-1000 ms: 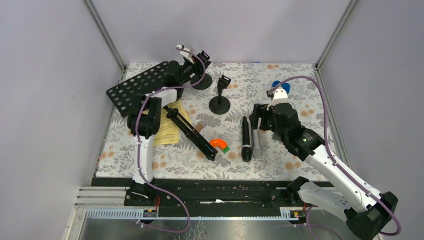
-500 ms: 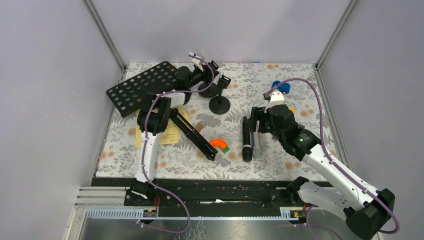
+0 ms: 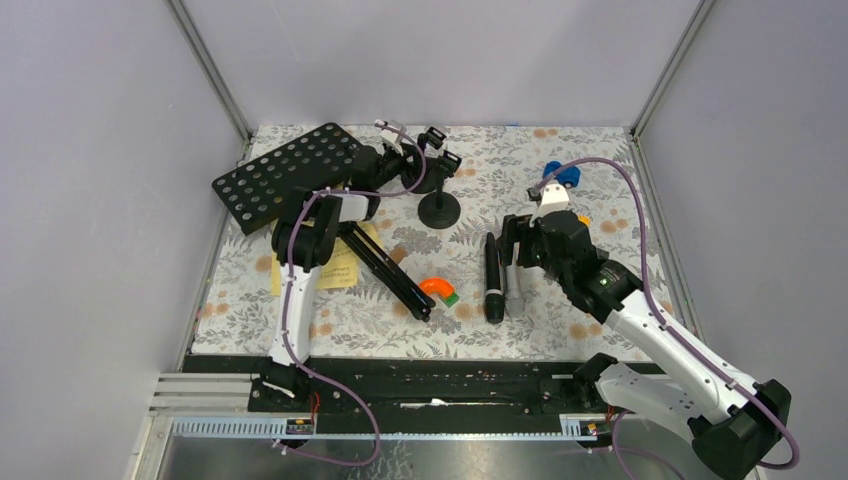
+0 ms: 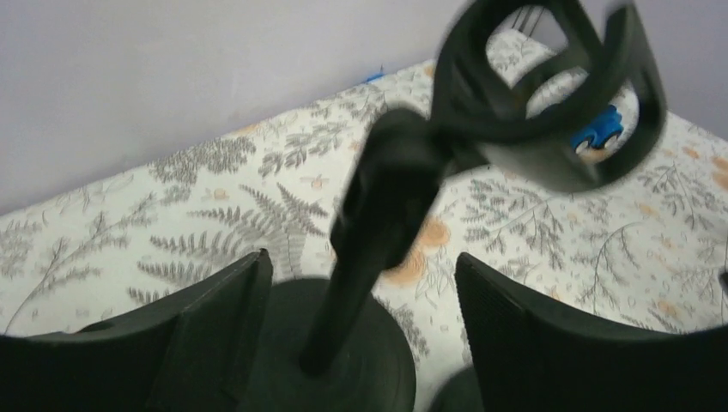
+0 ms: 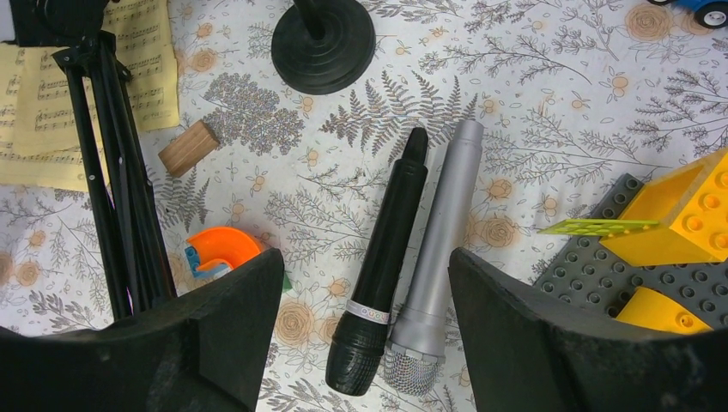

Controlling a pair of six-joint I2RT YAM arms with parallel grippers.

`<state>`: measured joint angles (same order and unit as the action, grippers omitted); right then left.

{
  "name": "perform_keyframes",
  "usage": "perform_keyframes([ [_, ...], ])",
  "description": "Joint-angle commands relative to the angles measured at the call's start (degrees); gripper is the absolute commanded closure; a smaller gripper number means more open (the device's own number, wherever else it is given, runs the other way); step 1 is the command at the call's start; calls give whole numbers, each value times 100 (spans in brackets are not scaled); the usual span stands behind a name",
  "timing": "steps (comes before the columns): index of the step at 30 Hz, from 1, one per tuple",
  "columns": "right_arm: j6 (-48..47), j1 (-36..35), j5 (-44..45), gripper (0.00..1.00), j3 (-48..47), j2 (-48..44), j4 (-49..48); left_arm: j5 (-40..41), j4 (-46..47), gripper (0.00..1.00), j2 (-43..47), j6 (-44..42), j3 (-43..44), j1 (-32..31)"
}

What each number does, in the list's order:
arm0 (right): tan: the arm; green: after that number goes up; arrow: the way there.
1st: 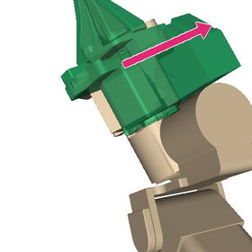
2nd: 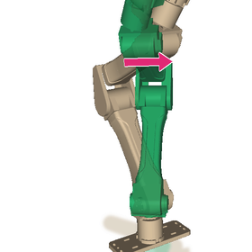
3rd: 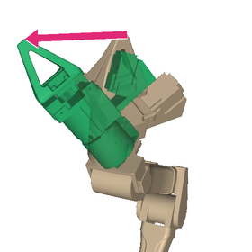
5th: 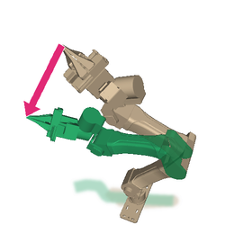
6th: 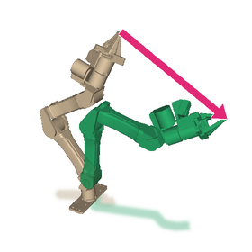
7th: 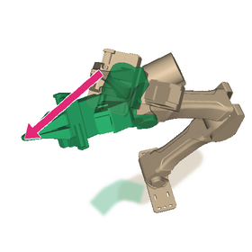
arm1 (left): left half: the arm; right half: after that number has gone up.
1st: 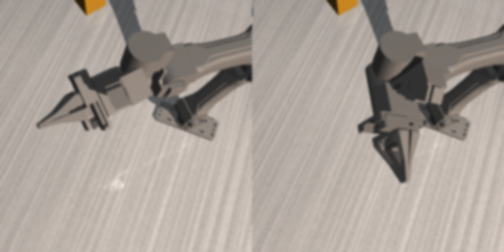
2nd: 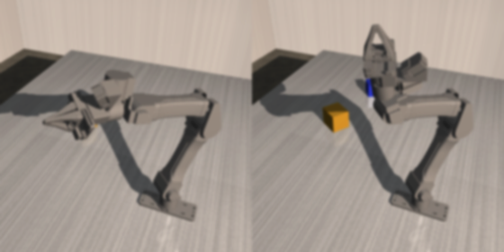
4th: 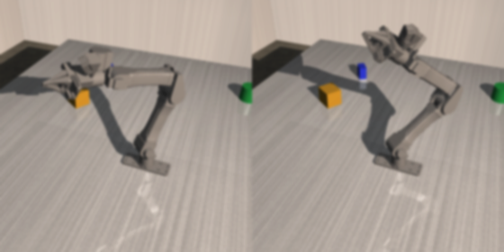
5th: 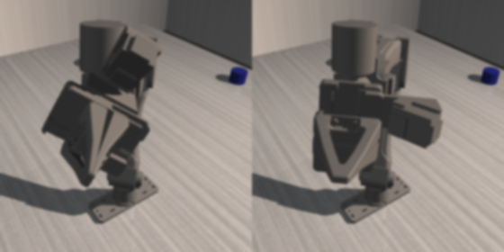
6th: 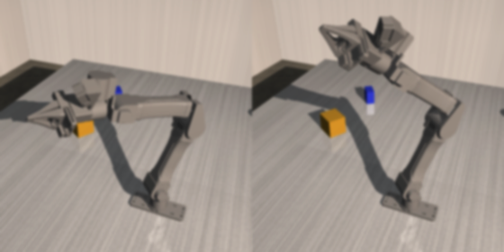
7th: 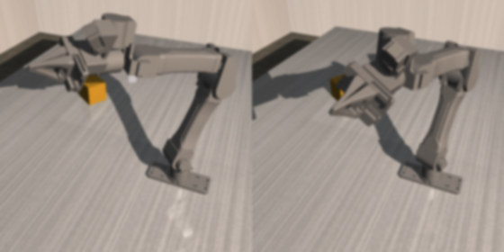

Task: Pack up the instrument practice props

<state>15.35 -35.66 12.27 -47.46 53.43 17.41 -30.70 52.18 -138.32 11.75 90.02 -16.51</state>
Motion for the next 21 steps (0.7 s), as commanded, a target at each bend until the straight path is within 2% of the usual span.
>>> perform_keyframes([
  [1,-46,32,-137,22,9,-220,-36,314,753,13,909,2,-762,25],
  [3,-49,33,-149,22,16,-265,-2,371,838,5,1167,30,-1131,29],
  [5,-42,32,-156,22,30,-324,28,440,975,1,1445,78,-1511,25],
  [9,-21,28,-171,22,66,-468,117,576,996,1,2019,134,-2115,30],
  [13,71,27,-62,21,69,-534,309,1401,755,1,2968,527,-3117,-25],
  [17,255,32,-53,21,174,-753,424,2924,-564,1,4403,846,-3985,-297],
  [19,276,27,-93,20,191,-879,482,3467,-1837,1,5110,1104,-4040,-461],
  [21,240,33,-35,14,153,-1010,596,3836,-3307,1,5859,1435,-3933,-596],
])
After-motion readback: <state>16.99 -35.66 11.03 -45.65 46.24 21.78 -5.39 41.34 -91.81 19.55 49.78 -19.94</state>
